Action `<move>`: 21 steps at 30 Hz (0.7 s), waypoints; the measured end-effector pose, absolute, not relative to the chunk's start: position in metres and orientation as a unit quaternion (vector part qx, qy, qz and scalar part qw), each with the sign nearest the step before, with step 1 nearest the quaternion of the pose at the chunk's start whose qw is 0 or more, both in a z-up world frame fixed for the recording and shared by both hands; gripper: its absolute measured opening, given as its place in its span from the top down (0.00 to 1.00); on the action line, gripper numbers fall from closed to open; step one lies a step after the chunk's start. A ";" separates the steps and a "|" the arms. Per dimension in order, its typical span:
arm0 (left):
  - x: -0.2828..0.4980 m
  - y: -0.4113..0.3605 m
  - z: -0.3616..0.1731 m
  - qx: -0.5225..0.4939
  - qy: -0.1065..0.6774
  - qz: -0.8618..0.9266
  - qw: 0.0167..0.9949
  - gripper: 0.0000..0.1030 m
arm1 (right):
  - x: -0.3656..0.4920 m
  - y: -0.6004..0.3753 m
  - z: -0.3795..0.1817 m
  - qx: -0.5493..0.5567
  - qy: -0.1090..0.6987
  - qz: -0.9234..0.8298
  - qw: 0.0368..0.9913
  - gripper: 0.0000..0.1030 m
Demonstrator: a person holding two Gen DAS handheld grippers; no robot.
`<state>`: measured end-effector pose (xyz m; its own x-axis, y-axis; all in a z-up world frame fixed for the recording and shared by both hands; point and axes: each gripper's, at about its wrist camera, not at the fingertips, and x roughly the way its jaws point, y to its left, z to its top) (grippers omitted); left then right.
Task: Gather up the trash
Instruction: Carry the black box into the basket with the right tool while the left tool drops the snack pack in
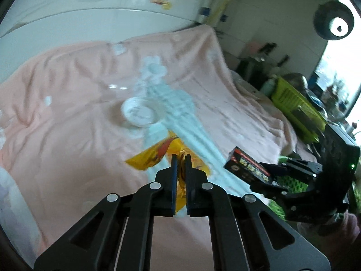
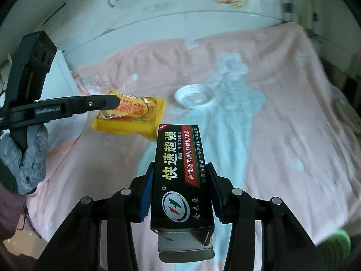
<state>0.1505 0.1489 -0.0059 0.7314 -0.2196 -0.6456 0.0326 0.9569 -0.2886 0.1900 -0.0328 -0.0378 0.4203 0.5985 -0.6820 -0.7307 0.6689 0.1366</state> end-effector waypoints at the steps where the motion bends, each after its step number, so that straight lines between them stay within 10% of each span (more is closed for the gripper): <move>1: 0.151 0.140 -0.005 -0.129 0.360 -0.080 0.921 0.96 | 0.189 -0.040 -0.037 -0.087 0.363 0.392 0.841 0.59; 21: 0.174 -0.026 -0.006 -0.081 0.376 -0.237 0.892 0.96 | 0.165 -0.291 -0.059 0.020 0.389 0.148 0.909 0.58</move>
